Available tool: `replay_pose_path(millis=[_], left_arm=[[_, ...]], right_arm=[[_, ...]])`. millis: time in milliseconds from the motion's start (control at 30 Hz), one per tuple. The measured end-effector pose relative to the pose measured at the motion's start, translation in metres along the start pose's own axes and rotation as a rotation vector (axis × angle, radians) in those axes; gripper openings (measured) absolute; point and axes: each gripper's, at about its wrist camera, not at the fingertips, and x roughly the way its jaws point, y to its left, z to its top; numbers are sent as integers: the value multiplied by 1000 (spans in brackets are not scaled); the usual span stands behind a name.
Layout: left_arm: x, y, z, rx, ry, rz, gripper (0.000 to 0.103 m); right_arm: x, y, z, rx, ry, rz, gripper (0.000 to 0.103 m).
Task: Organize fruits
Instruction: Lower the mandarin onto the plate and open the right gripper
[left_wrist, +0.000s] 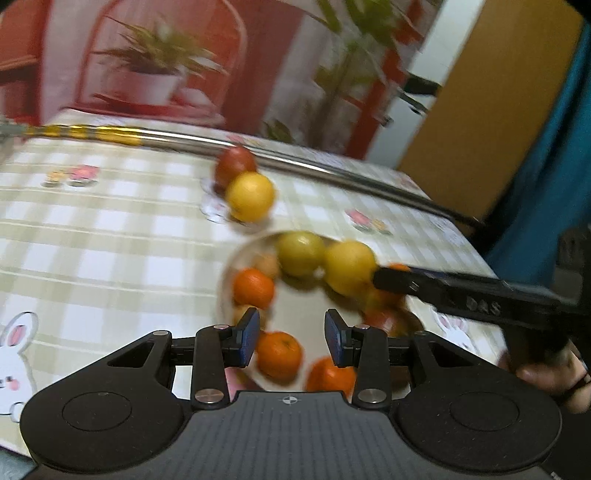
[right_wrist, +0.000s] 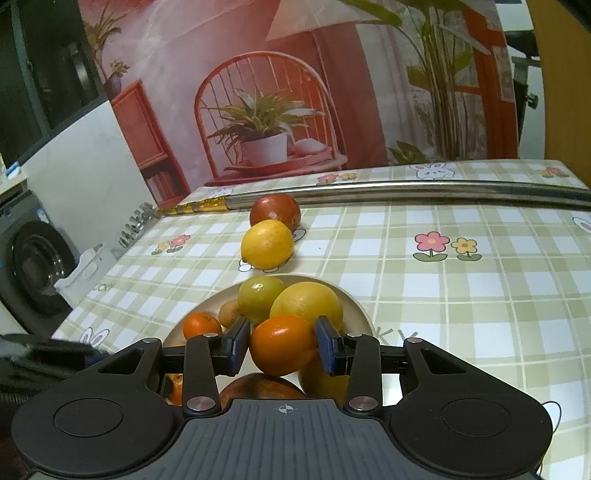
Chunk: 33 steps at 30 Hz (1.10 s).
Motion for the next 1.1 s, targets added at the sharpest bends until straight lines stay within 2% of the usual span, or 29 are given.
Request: replay_pose_path(millis=[133,267,700,767,800,833,967,1067,1100], left_arm=[[-2,6,1,-29,-27,89,49],[-5,10,2,-44,-42,125,51],[-4,12,-2,-40,-42,166,53],[-3,12,-2,-41,-40,167,54],[-3,12,-2,-41,-40,168,54],[-3,12,-2,-41,-39,170,55],[-3,11,-2,-39,-38,172,56],[-3,11,-2,-39,-38,172,56],[-3,11,-2,-39,-37,172,56]], right_arm=[[1,2,-1,-20,-1,-11,36],[1,4,-4,-34,0,-18,36],[0,7,-6,-56,-8,-29,38],[0,7,-5,-60,-10,-39,44],[0,7,-5,-62,-12,-50,53],[0,7,-6,-64,-13,-65,56],[1,1,-7,-43,-8,-73,58],[1,1,-8,-42,-9,-83,62],[2,1,-9,-42,-7,-89,67]])
